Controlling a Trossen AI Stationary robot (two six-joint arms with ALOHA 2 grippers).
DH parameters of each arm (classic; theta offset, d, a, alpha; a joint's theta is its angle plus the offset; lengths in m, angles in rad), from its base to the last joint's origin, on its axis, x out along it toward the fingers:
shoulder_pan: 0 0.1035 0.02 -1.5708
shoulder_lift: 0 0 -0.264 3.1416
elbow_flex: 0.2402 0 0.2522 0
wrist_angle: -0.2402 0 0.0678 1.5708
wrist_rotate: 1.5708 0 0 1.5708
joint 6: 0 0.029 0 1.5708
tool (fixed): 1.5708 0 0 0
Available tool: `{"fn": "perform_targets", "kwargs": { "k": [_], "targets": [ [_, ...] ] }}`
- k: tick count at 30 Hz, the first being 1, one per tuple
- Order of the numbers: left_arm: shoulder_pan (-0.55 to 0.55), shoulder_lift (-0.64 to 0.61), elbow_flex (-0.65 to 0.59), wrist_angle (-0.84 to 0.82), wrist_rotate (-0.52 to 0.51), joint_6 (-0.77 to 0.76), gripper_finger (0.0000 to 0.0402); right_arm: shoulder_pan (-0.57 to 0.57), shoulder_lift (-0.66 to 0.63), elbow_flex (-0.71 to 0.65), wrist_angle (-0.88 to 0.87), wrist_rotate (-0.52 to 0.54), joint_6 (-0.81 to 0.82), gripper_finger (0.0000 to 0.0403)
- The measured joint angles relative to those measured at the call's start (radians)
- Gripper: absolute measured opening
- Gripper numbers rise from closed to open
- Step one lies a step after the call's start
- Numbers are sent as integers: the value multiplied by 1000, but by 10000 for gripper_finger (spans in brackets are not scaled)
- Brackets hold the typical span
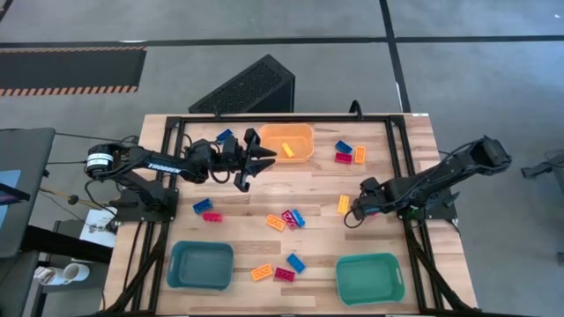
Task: Sort & place blocks by color
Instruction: Put the red game piece into the green bin
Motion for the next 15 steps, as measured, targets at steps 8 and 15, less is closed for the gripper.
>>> {"fn": "perform_targets", "kwargs": {
  "k": [8, 15],
  "targets": [
    [0, 0, 0, -8, -17, 3, 86, 126, -66, 226, -99, 27, -77, 128],
    [0, 0, 0, -16, -17, 2, 86, 356, -6, 407, 29, 68, -255, 128]
  ]
}}
